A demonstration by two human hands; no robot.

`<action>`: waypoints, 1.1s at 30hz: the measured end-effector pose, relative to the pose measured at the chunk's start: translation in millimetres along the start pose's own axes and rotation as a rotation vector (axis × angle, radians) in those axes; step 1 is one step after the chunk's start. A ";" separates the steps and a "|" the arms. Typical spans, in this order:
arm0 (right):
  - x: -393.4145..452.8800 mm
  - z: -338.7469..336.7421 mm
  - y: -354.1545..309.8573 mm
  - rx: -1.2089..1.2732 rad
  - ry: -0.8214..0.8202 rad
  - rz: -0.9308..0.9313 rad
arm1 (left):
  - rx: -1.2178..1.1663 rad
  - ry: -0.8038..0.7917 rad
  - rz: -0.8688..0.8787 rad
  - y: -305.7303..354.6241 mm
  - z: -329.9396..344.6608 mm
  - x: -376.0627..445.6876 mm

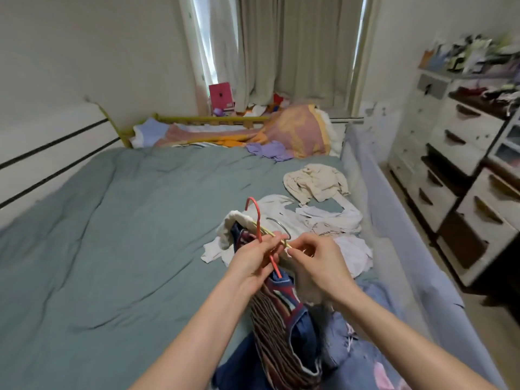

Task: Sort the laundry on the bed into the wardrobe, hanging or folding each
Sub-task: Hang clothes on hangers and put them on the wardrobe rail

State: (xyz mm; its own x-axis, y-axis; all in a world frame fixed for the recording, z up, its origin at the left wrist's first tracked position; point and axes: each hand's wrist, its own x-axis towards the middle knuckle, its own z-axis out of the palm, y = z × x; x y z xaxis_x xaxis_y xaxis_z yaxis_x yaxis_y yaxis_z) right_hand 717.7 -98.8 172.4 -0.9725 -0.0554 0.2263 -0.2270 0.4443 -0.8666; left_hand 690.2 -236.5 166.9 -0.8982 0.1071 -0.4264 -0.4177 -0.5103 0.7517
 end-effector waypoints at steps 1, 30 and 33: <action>-8.8 -0.1 -5.1 0.002 0.011 -0.005 | 0.004 0.013 0.008 -0.3 -1.3 -6.6; -191.8 16.0 -46.3 -0.171 0.124 -0.074 | 0.056 -0.196 0.046 -53.9 -26.7 -159.9; -215.6 11.3 -36.7 -0.320 -0.009 0.084 | -0.050 -0.208 0.040 -52.6 -3.6 -154.7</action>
State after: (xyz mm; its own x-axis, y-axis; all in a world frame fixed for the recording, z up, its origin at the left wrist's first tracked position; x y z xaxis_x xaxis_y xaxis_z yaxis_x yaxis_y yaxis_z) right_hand 935.2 -113.3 150.5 -0.9879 -0.0142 0.1546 -0.1194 0.7060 -0.6981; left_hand 851.6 -229.3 191.5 -0.9248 0.2575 -0.2800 -0.3789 -0.5587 0.7377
